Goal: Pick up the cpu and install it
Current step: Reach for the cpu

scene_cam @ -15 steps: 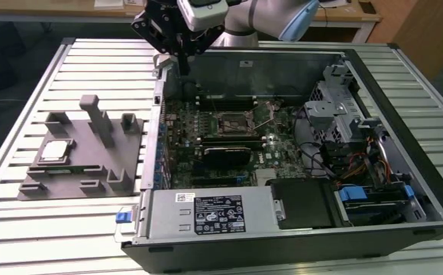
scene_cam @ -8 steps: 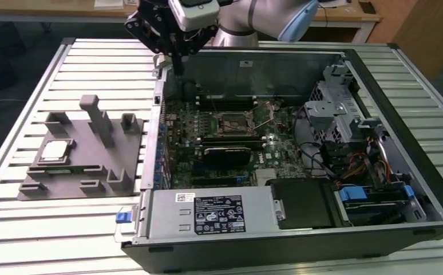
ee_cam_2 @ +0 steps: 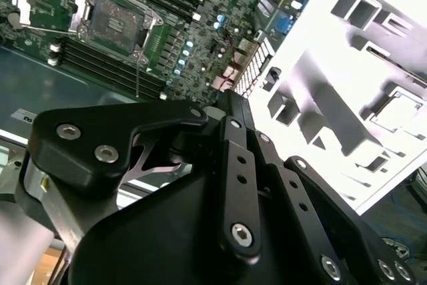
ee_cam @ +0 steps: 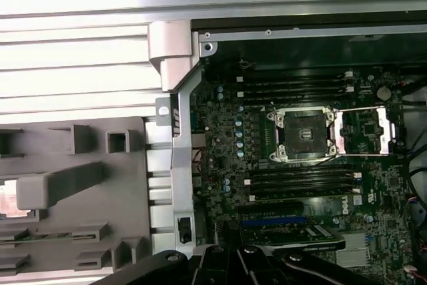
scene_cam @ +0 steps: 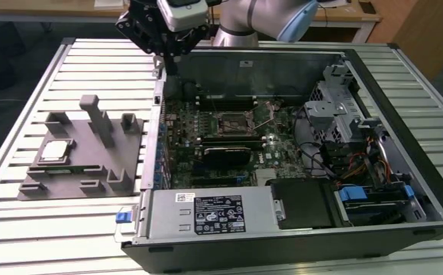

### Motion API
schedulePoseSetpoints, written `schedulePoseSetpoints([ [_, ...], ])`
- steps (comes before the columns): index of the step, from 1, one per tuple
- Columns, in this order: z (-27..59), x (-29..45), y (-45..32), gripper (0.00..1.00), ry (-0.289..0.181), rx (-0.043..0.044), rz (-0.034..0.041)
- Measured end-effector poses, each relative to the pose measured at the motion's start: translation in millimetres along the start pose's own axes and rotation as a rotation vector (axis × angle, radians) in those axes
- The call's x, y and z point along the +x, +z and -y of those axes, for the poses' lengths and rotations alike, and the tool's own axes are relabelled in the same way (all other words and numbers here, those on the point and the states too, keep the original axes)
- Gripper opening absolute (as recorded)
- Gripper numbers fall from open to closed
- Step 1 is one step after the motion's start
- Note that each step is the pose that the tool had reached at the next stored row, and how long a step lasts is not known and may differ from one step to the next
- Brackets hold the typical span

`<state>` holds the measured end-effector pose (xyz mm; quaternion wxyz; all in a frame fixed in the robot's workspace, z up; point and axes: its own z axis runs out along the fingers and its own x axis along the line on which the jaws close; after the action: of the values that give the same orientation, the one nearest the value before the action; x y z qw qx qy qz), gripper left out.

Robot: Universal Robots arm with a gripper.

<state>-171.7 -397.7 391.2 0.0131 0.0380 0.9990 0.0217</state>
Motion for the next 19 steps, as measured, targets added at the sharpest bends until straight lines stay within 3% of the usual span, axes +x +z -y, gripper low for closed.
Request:
schedulePoseSetpoints([
  [19, 1.7, 33.0, 2.0, 0.11, 0.0, 0.0, 0.0005],
])
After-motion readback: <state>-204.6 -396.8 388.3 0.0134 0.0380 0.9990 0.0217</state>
